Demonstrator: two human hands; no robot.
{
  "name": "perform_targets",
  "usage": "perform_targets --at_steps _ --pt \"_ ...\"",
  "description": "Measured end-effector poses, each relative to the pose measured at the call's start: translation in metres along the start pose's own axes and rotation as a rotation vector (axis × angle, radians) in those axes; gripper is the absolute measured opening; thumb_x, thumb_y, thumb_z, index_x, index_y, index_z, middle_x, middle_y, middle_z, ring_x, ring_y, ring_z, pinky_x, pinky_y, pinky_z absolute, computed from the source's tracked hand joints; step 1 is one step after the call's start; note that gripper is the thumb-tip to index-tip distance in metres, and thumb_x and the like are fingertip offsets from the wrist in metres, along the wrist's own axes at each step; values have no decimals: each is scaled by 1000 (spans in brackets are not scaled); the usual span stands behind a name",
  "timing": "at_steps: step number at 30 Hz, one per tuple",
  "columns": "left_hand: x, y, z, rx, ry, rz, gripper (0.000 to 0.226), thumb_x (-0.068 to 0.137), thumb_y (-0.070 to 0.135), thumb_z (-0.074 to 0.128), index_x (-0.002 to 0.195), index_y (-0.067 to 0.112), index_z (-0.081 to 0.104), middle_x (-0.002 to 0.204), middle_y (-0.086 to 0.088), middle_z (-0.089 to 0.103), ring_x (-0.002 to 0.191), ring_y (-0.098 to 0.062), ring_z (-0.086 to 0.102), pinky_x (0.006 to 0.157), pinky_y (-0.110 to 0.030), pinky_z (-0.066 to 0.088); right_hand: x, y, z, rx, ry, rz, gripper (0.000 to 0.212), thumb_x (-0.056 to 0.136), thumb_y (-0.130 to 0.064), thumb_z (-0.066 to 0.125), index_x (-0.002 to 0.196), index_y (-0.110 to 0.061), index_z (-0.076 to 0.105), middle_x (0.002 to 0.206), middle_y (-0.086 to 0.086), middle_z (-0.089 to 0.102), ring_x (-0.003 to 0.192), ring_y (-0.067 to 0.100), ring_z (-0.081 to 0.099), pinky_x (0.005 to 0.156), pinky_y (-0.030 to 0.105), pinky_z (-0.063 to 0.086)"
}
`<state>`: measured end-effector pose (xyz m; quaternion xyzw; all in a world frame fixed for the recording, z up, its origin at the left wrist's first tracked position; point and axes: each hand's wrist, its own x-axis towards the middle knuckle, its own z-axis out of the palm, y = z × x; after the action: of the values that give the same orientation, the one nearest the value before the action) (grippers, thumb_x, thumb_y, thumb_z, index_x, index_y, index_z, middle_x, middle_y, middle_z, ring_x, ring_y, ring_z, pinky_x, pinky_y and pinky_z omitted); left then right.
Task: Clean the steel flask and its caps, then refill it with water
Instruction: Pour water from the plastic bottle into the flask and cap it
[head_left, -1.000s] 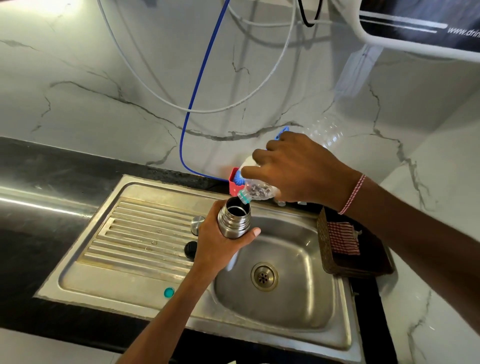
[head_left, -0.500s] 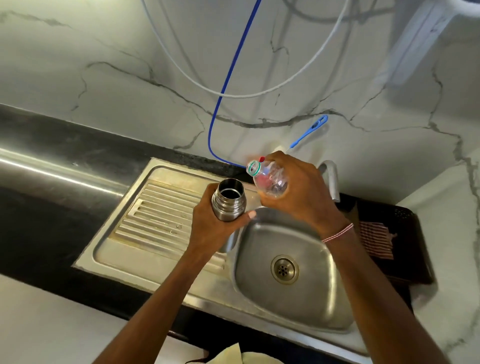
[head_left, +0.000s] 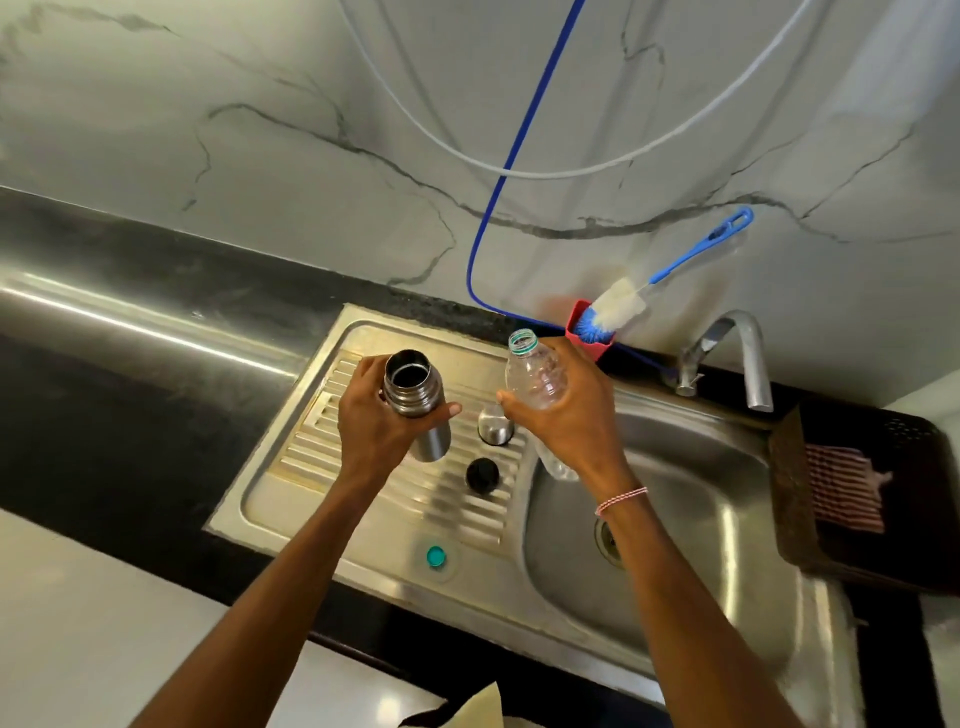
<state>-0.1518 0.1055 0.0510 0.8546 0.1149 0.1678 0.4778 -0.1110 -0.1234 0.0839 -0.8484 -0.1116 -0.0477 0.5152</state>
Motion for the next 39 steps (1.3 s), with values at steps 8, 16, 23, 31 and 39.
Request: perform_targets --at_steps 8,16,23,31,39 --pt "16 -42 15 40 -74 -47 89 51 59 89 123 14 62 118 4 63 106 -13 60 85 -3 39 6 22 30 22 20 75 62 68 -45 89 119 -31 58 116 -6 64 101 11 63 79 23 57" --pt "22 -65 28 42 -102 -58 88 51 63 88 122 17 62 118 2 63 106 -12 60 92 -23 52 11 30 36 57 -3 104 65 71 -42 89 125 -32 55 122 -5 63 108 11 63 84 21 58" --pt "29 -70 33 67 -86 -94 84 56 42 97 125 13 59 117 3 60 105 -14 58 90 -26 51 15 31 40 80 -23 104 65 72 -38 90 126 -27 56 124 -2 63 109 13 63 85 24 59" --pt "1 -88 29 49 -125 -171 118 59 35 100 154 18 32 152 -5 41 136 -16 43 110 -32 40 9 39 38 68 -68 104 66 71 -39 90 124 -26 54 123 -4 62 107 9 62 81 14 55" --pt "-129 -133 33 354 -498 -167 44 86 36 80 125 29 60 128 5 57 101 -8 59 86 -31 58 -42 65 30 61 -173 175 57 72 -38 90 116 -31 55 117 -9 62 101 2 62 79 19 57"
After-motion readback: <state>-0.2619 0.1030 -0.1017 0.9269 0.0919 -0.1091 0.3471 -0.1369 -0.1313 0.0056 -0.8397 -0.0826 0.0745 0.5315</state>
